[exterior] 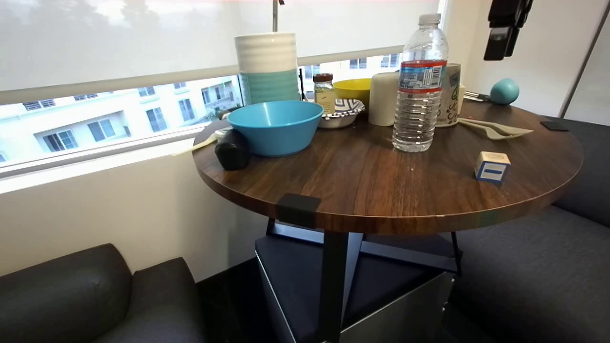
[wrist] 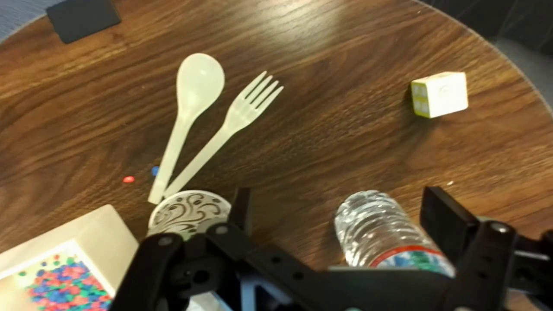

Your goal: Put the block on the bottle

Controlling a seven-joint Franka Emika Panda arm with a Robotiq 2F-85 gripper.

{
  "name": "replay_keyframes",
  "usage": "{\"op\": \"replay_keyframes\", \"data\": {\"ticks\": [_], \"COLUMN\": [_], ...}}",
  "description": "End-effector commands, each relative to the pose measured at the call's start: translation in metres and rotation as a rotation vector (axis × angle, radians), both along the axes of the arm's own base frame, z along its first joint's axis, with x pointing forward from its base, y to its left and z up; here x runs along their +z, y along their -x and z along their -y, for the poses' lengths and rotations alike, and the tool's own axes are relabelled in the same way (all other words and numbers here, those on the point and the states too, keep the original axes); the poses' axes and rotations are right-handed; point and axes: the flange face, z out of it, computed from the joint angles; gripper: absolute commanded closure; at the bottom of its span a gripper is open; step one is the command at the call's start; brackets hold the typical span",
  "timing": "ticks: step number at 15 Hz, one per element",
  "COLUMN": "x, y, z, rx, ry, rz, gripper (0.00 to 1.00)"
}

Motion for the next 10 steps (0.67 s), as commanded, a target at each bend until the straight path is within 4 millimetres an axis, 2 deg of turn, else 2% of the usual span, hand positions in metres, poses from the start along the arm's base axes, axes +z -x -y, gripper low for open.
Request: {"op": "replay_keyframes", "data": {"ticks": [1,5,10], "x": [-0.025,-0.059,-0.085], "y": [0.019,0.031,0.041], "z": [-0.035,-0.064,-0.065], "rx": [0.162,0.274,0.249], "ry": [-0.065,-0.112,-0.104], "rz": [-0.008,-0.03,0.002], "gripper": [0.0,0.0,0.0]}}
